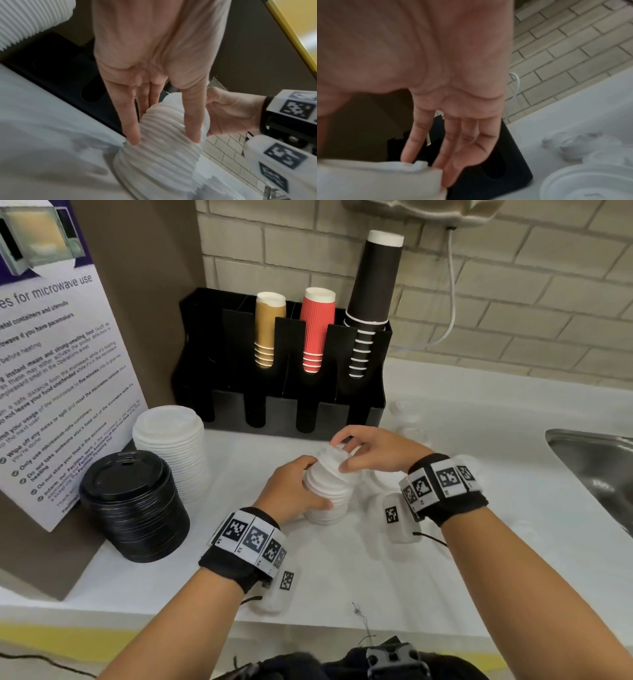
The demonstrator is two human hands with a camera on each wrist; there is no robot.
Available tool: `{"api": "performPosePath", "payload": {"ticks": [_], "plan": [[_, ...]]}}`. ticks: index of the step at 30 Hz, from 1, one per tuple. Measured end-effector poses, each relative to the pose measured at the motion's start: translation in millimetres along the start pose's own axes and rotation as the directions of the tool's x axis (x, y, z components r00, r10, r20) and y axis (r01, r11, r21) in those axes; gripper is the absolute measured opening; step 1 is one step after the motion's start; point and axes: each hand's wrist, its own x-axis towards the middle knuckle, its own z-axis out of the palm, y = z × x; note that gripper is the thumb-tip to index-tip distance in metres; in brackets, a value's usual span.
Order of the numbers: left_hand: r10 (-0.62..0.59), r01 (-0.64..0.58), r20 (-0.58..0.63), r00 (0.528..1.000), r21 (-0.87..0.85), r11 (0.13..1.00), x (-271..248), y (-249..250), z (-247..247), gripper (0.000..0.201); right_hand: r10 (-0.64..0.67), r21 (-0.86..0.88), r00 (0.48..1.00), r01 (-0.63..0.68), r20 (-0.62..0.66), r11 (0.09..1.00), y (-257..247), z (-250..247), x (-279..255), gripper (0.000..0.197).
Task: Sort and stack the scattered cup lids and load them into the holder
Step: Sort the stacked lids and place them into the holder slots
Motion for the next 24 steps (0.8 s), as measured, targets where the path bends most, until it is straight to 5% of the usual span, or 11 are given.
{"api": "performPosePath", "payload": {"ticks": [16, 21, 24], "plan": [[-0.014, 0.014, -0.019, 1.000, 0.000, 1.000, 0, 5, 7, 0.065, -0.111, -0.263, 0.991, 0.090, -0.068, 0.961, -8, 24, -9, 0.050], [0.003, -0.003, -0.011, 1.000, 0.001, 1.000, 0, 10, 6, 0.066, -0.114, -0.277, 0.993, 0.099, -0.038, 0.956, -7, 26, -9, 0.053], [0.015, -0.015, -0.012, 1.000, 0.022, 1.000, 1, 12, 7, 0.063, -0.094, -0.162, 0.987, 0.072, -0.133, 0.984, 4, 16, -16, 0.048]]}}
